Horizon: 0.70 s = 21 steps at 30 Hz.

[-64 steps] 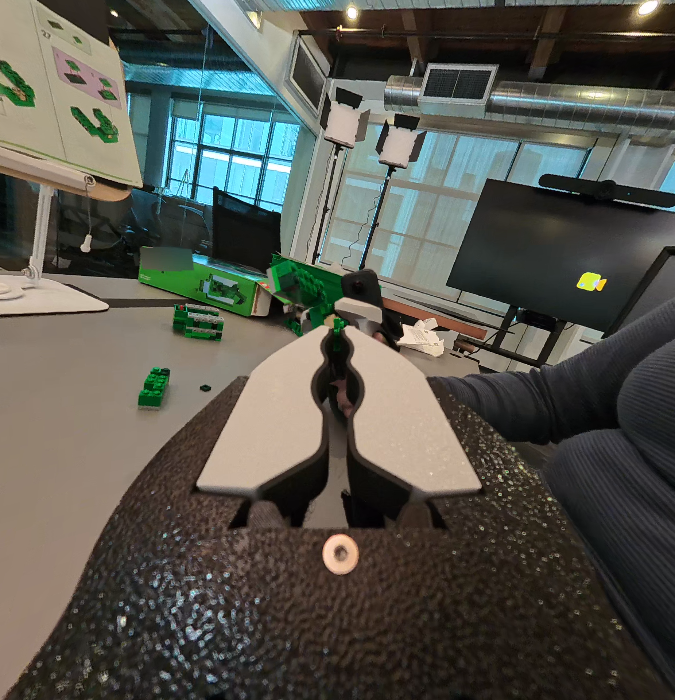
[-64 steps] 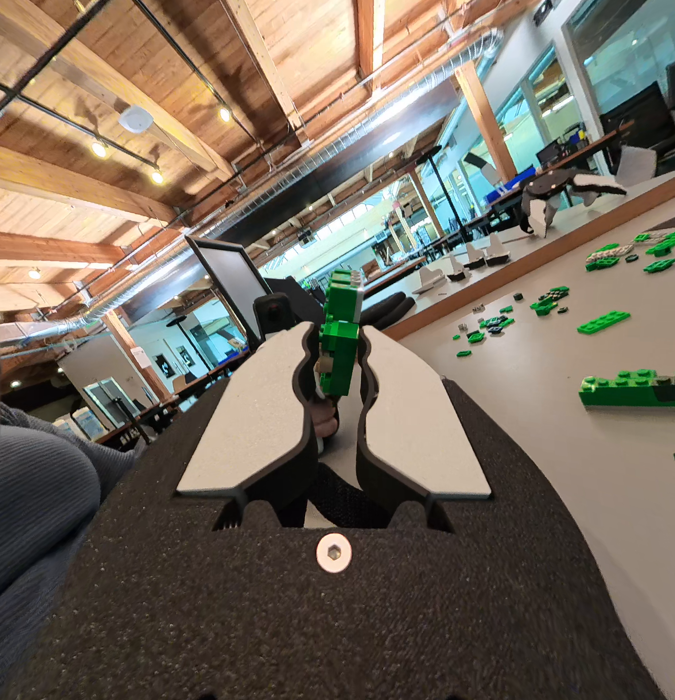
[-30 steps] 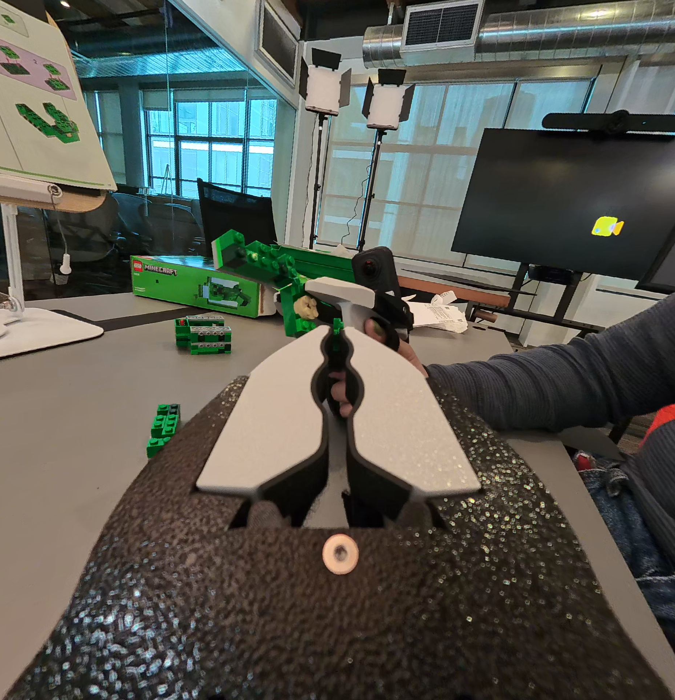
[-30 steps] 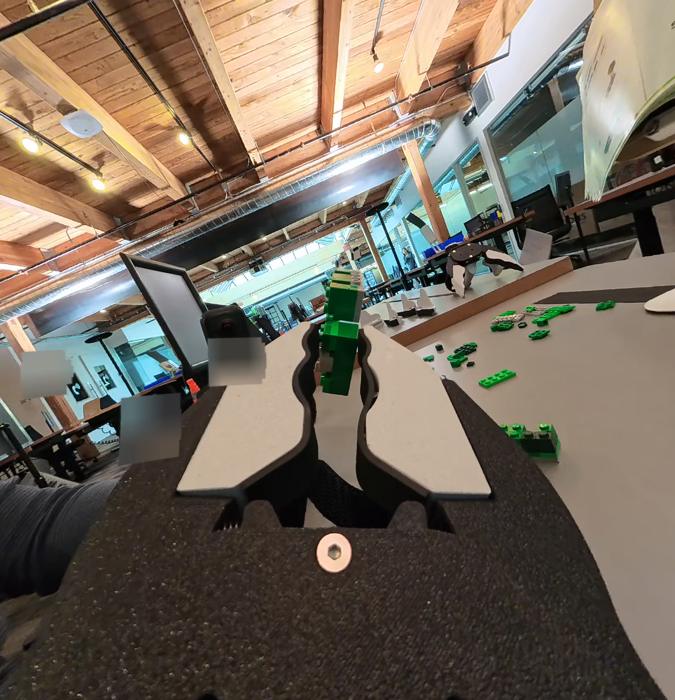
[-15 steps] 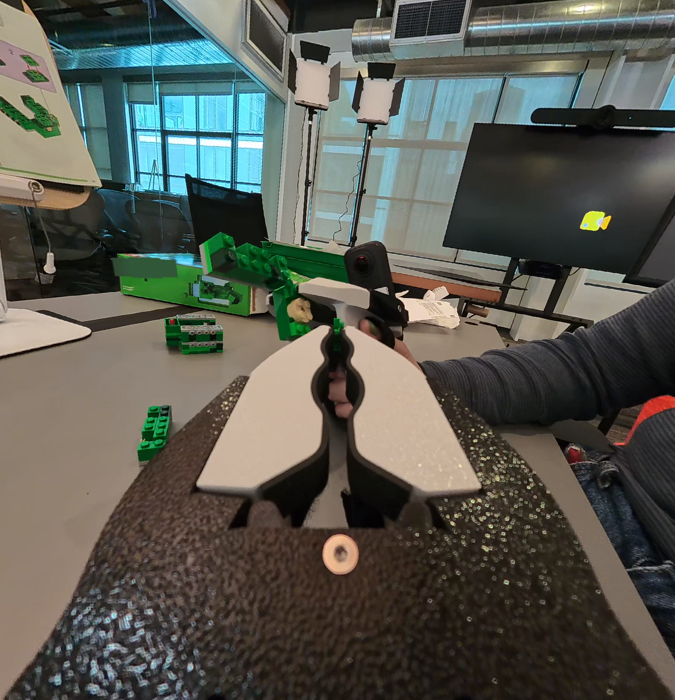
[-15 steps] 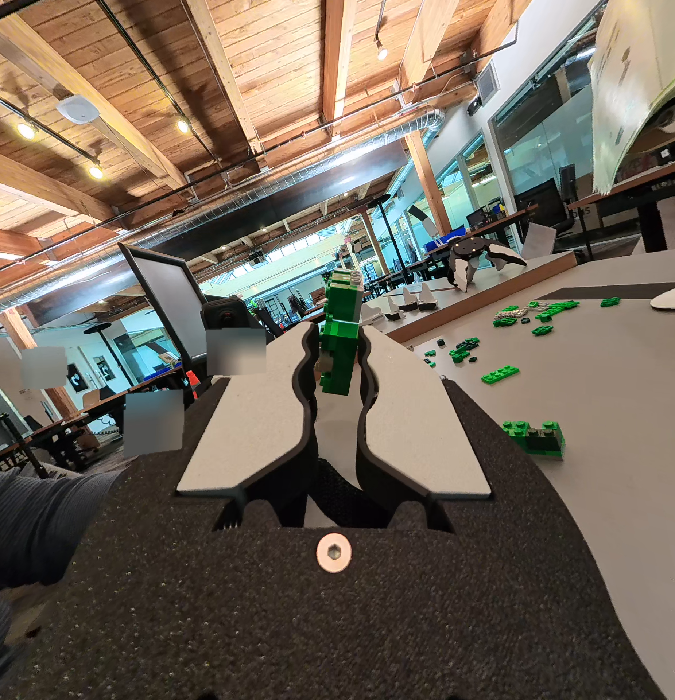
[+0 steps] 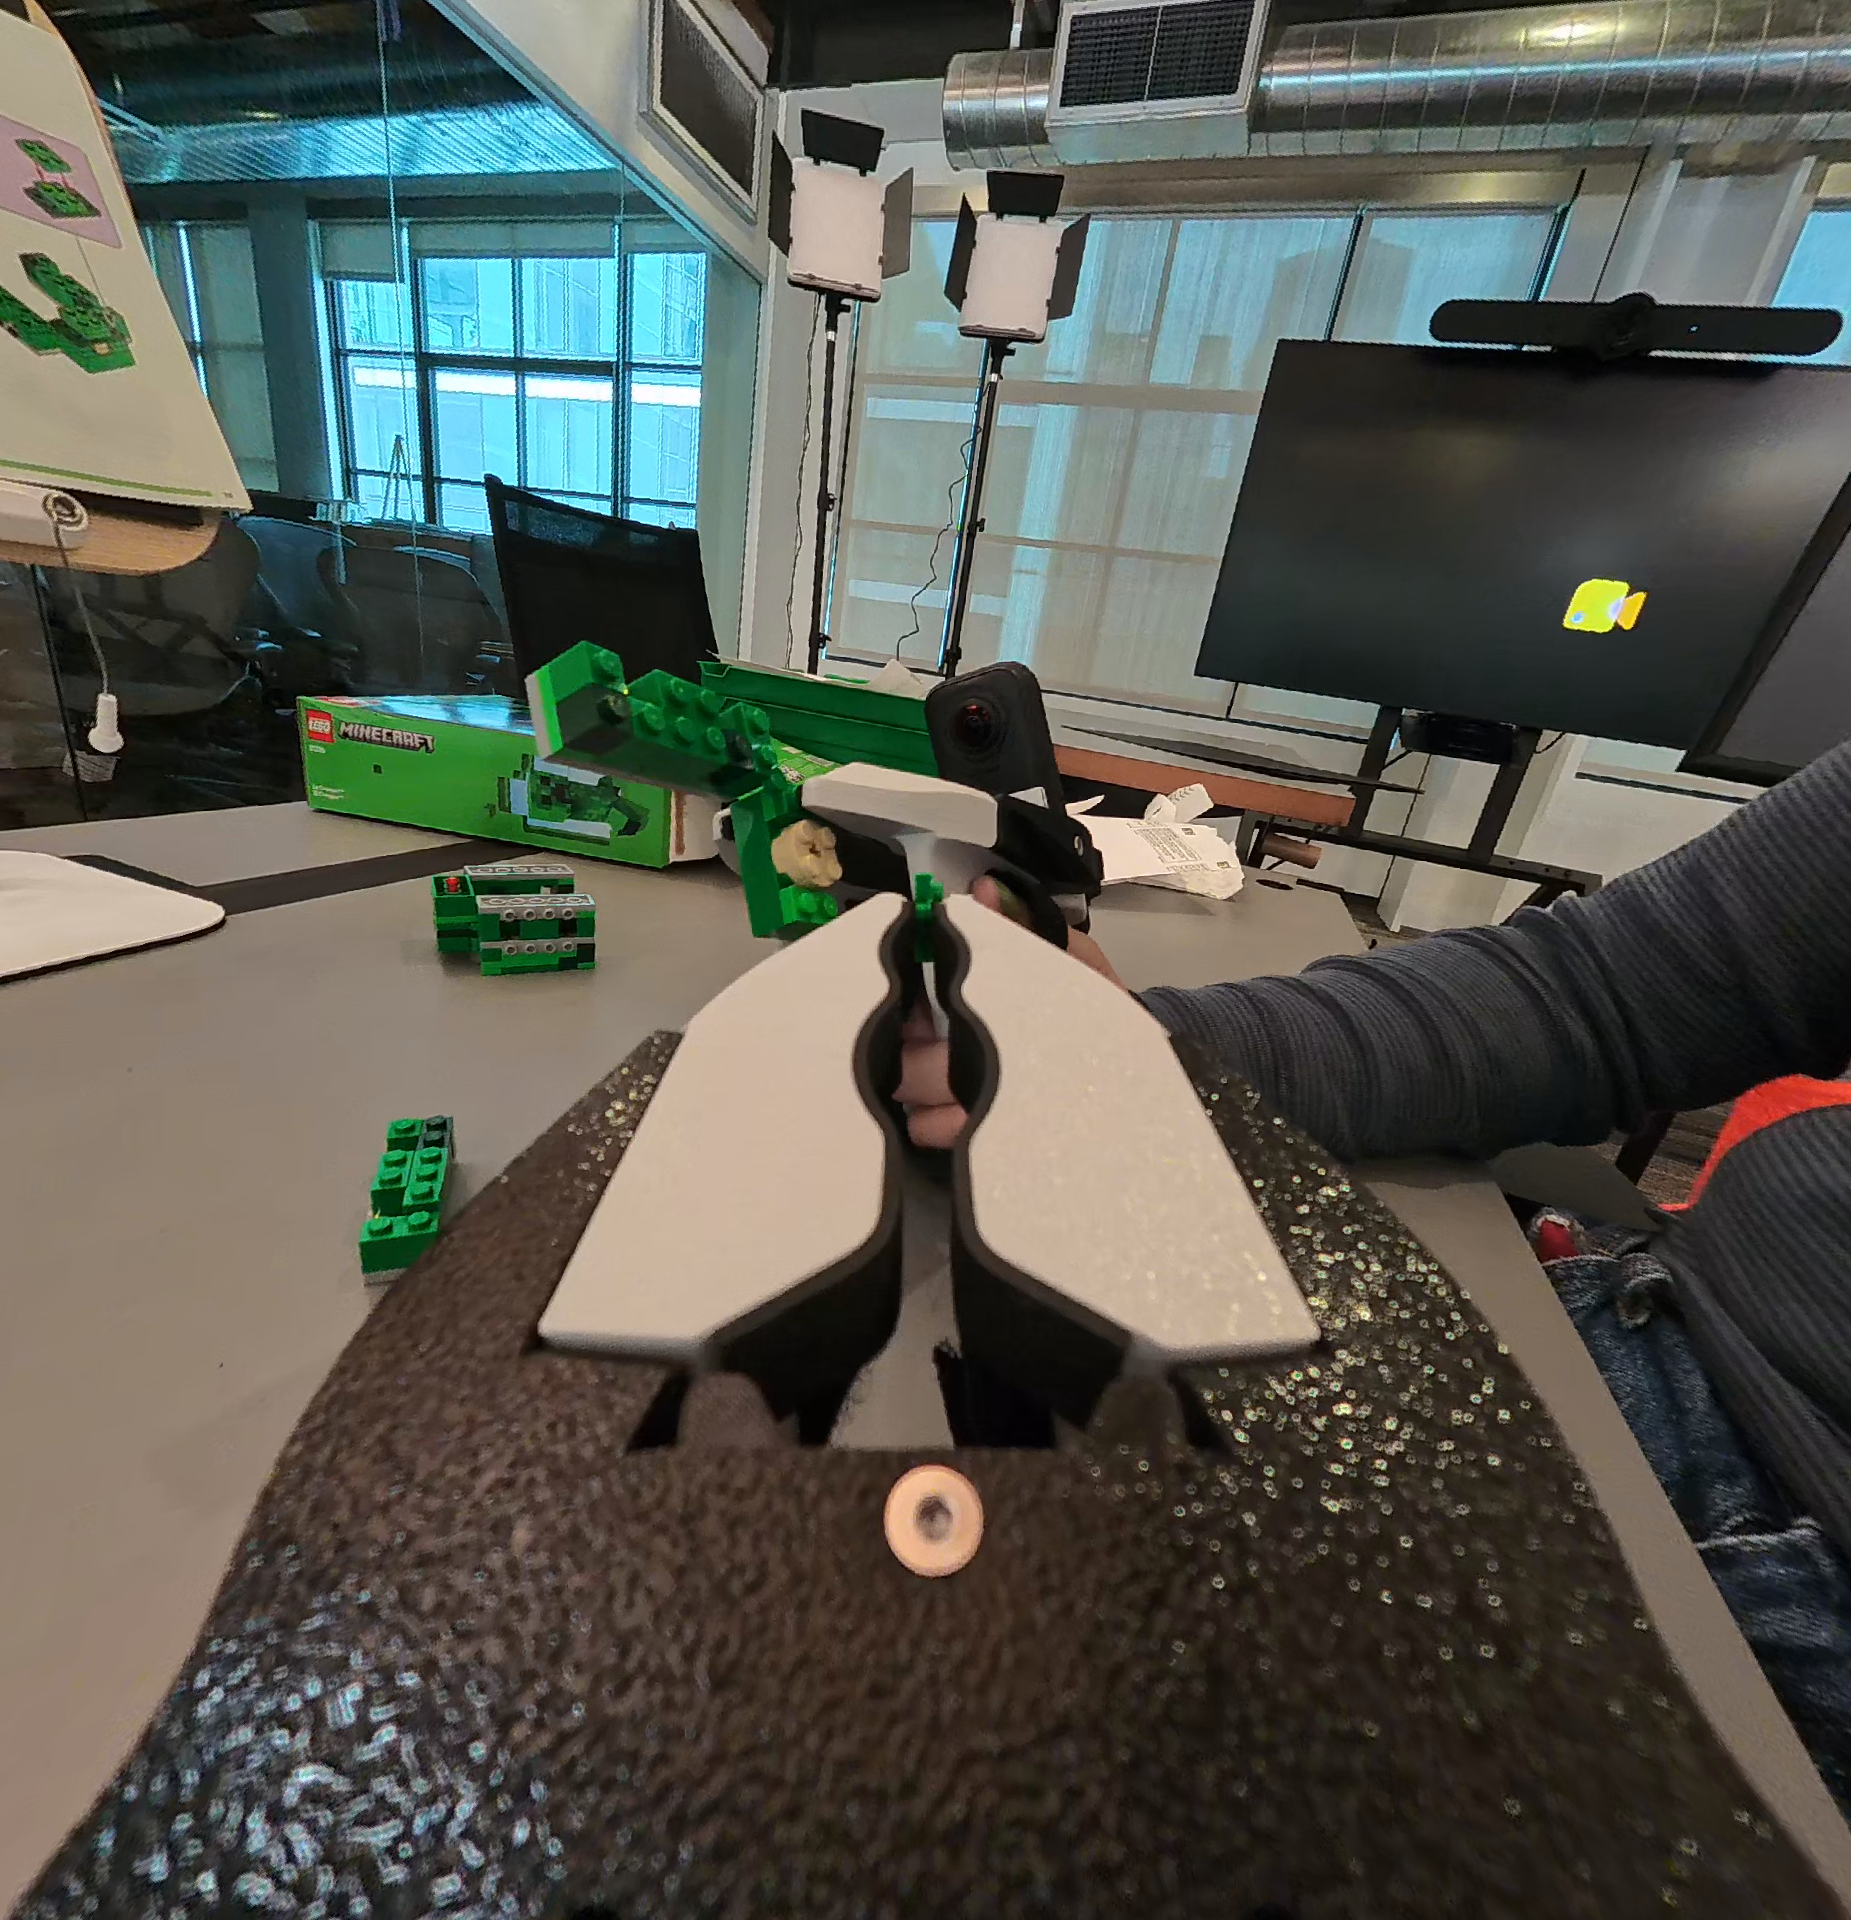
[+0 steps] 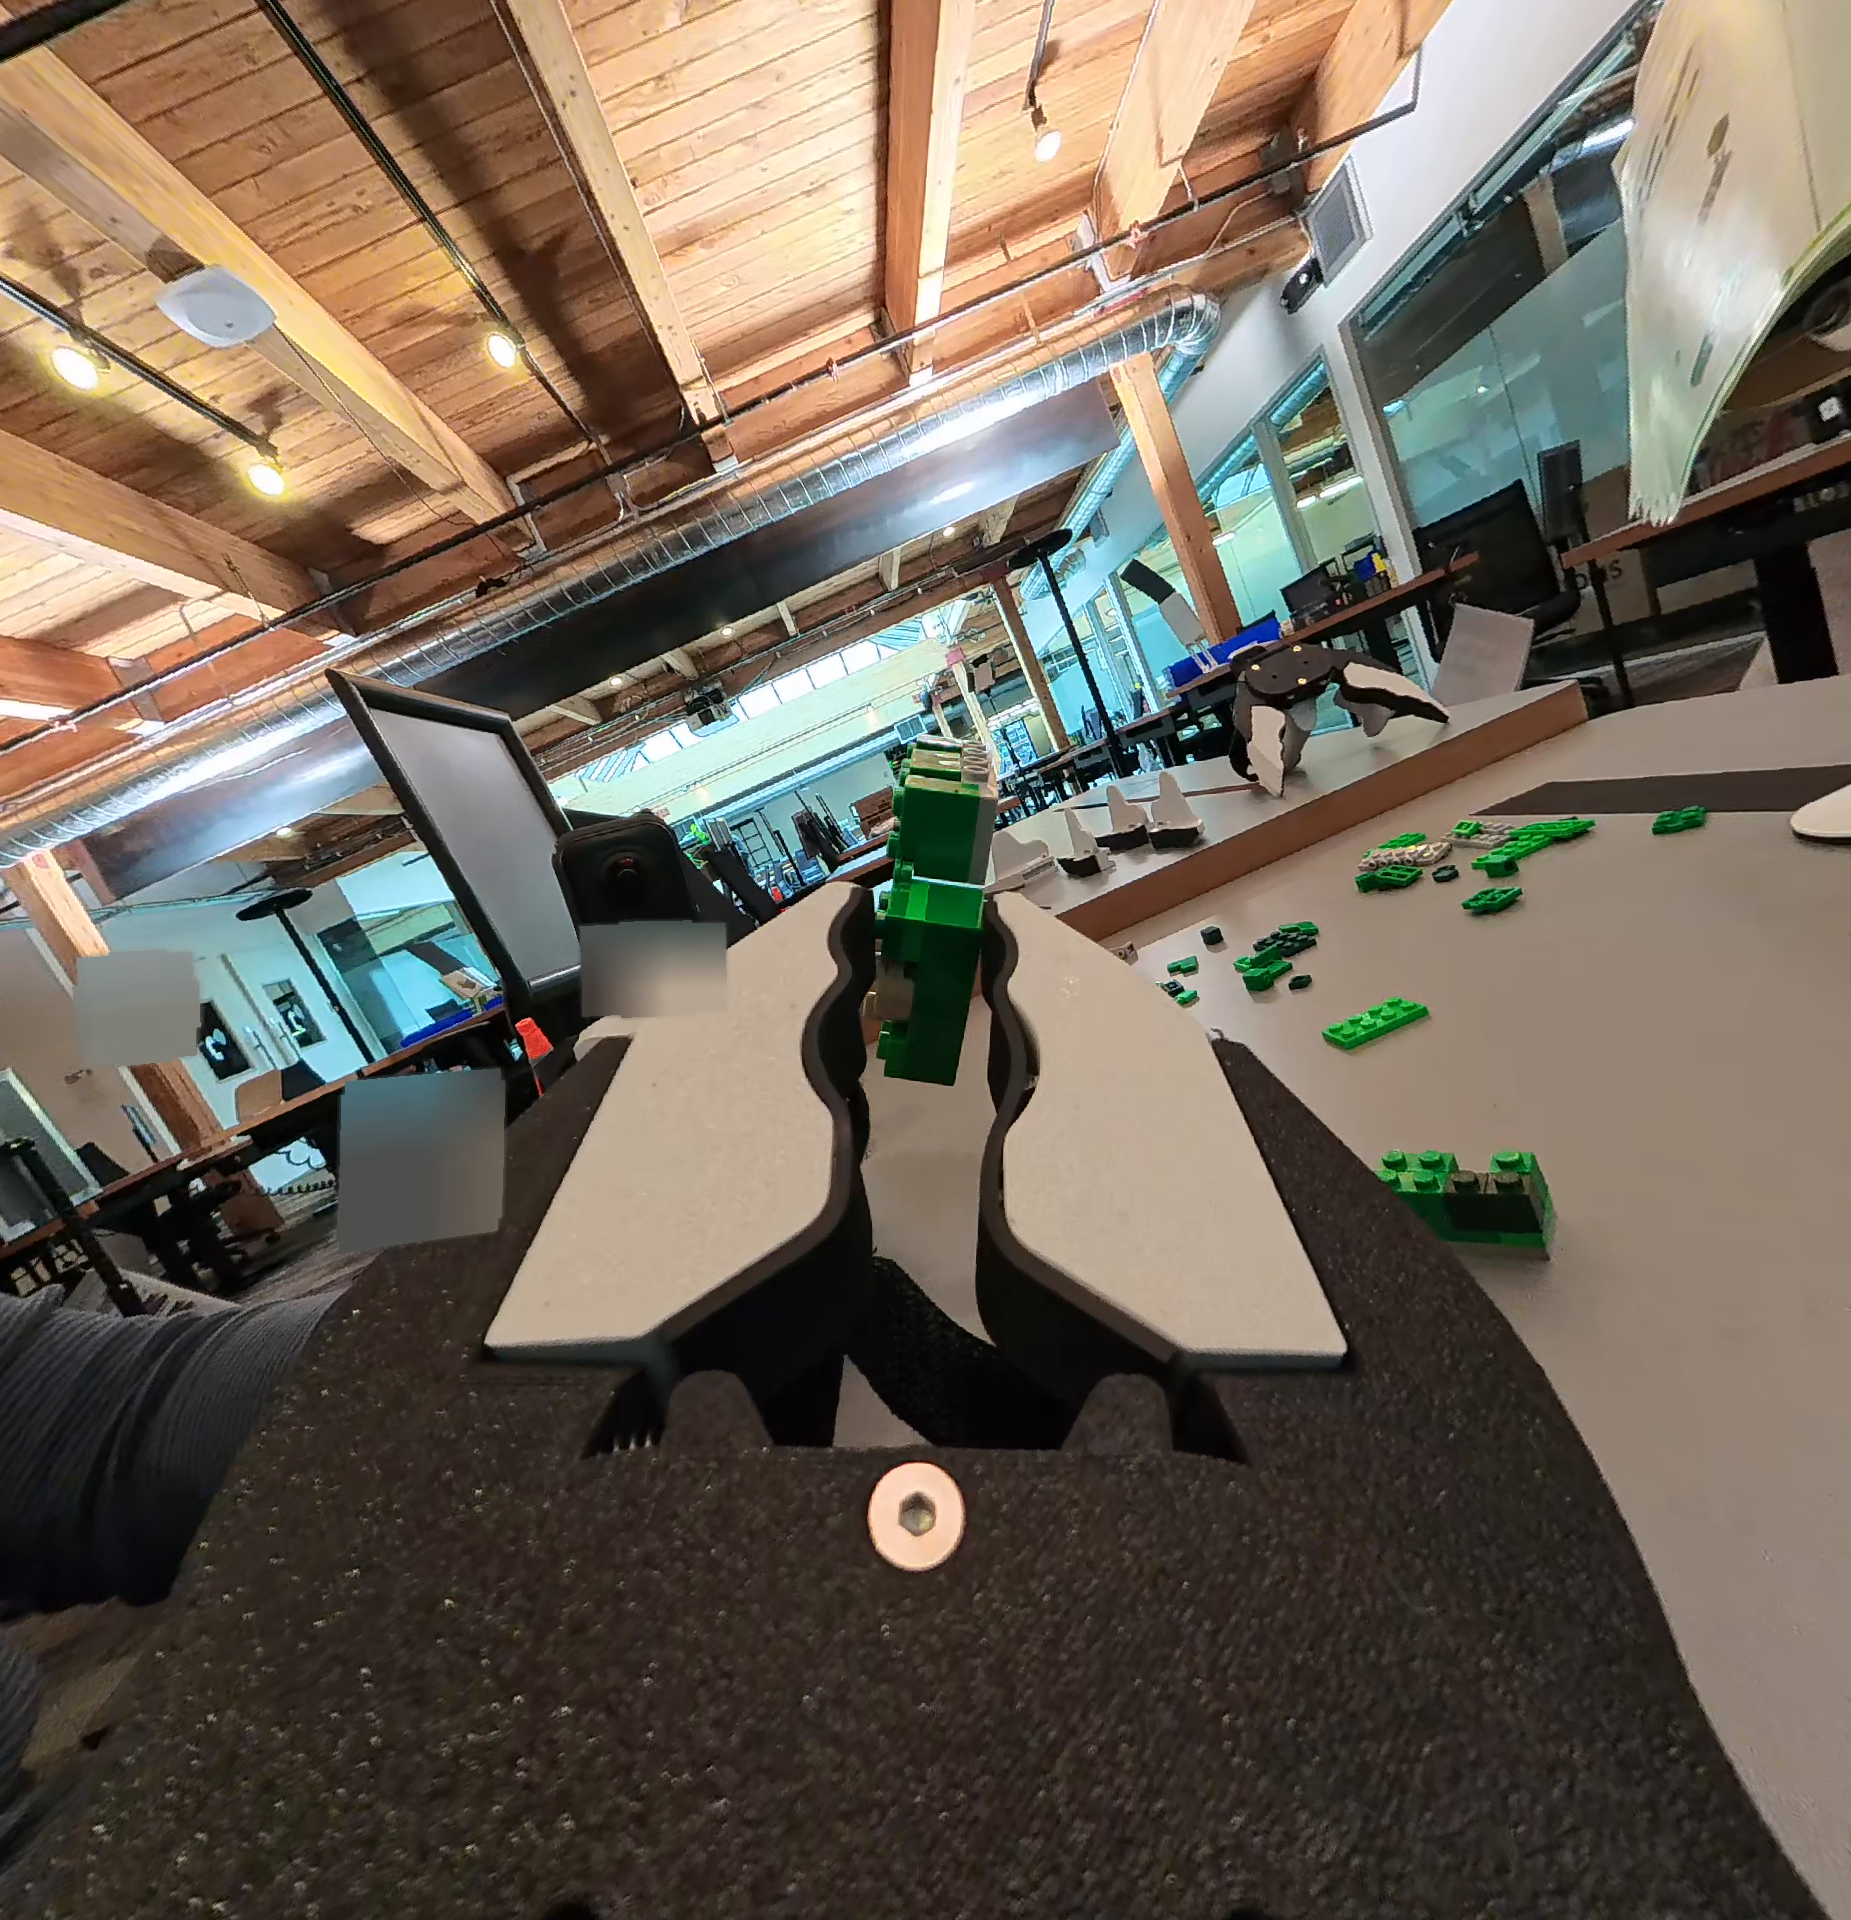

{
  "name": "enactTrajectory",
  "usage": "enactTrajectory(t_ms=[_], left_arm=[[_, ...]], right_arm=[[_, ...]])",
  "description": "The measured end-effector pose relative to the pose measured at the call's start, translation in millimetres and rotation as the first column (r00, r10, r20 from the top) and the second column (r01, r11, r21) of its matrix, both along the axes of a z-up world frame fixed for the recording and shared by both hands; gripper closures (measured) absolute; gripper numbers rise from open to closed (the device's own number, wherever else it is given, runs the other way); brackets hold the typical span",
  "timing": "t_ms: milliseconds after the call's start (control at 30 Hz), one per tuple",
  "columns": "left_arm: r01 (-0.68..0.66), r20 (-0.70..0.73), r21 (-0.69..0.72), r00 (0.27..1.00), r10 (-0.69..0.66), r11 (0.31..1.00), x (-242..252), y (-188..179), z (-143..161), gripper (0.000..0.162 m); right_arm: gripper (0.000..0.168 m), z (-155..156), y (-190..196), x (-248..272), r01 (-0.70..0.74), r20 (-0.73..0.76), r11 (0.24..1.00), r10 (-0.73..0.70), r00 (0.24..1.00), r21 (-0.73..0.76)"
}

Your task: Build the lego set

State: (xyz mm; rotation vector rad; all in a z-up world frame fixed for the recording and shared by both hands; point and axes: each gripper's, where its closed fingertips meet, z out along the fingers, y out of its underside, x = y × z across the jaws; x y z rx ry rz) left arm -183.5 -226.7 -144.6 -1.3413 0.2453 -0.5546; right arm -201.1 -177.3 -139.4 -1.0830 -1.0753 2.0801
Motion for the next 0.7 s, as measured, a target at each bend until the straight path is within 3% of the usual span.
enactTrajectory(t_ms=[700], left_arm=[[0.009, 0.004, 0.007, 1.000, -0.009, 1.000, 0.3, -1.0, 0.7, 0.160]], right_arm=[[0.150, -1.0, -0.4, -0.9, -0.004, 0.007, 1.000, 0.004, 1.000, -0.003]])
